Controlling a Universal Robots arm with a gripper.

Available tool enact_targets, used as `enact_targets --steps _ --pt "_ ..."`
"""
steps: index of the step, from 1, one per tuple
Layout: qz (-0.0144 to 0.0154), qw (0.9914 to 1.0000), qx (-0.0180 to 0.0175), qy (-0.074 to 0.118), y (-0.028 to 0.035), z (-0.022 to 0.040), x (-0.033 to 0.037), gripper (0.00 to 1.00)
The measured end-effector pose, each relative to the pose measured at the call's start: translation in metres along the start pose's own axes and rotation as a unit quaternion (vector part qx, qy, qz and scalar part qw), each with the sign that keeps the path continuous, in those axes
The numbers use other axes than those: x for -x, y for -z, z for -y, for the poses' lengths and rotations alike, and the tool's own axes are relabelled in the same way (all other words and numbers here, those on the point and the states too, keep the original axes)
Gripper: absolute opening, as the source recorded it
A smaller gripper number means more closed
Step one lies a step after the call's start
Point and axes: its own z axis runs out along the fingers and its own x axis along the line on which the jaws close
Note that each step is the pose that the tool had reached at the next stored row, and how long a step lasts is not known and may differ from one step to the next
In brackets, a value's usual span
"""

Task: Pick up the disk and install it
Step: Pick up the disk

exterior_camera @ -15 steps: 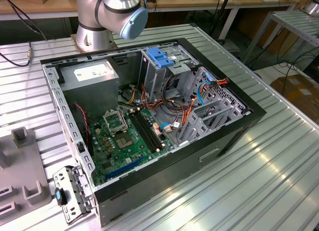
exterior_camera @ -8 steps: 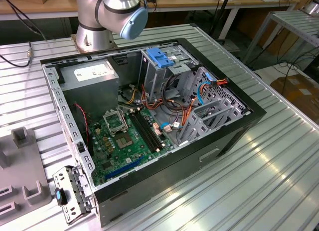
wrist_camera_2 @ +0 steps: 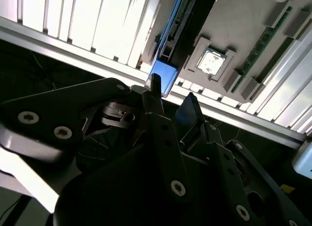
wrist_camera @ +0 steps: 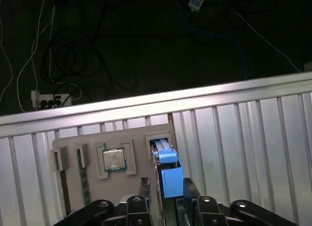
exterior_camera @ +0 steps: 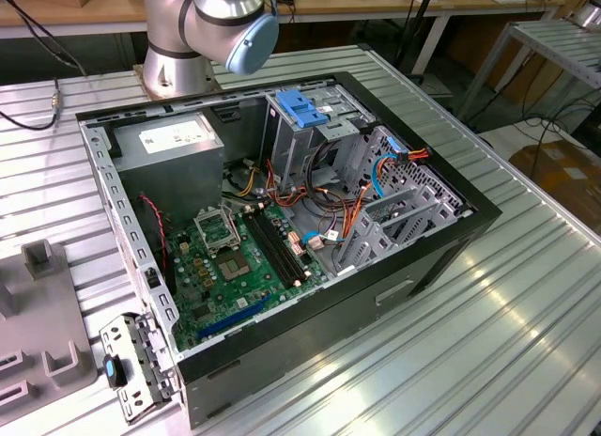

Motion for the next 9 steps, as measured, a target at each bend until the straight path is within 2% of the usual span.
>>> enact_targets --steps 1,2,9 --pt "0.0000 1.00000 0.0000 0.001 -0.0012 0.0000 0.0000 0.40" --pt "0.0000 0.99999 0.0000 0.004 -0.0034 0.0000 0.0000 0.47" --pt "-0.0001 0.99986 0.0000 0.017 -0.0107 0.0006 0.0006 0.47"
